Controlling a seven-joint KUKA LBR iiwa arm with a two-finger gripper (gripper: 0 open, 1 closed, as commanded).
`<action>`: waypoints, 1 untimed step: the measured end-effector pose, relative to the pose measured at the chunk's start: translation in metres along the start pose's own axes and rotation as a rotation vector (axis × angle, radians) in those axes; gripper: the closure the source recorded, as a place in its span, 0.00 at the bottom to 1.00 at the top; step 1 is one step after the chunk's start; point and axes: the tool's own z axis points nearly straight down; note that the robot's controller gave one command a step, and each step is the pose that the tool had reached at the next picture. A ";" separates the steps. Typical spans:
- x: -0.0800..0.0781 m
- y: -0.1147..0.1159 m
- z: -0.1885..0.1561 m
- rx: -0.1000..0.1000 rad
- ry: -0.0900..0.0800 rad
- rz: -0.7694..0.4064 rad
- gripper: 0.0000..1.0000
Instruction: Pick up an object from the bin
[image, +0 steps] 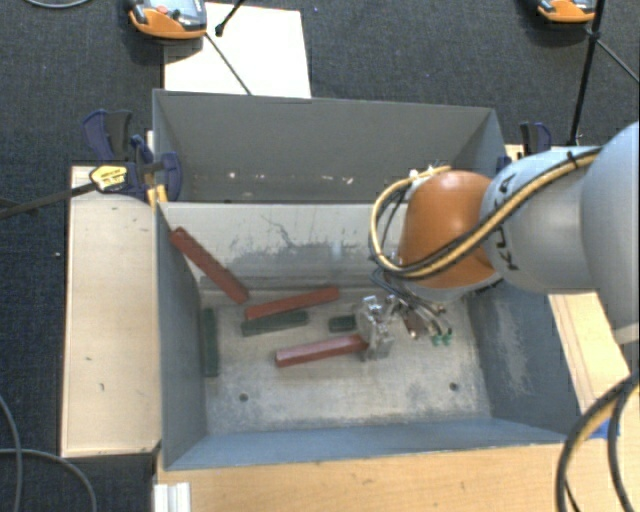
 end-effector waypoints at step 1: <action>0.015 -0.003 -0.143 0.001 0.001 -0.055 1.00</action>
Offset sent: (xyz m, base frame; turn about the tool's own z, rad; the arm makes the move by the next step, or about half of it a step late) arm 0.0000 0.0000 0.0000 0.0000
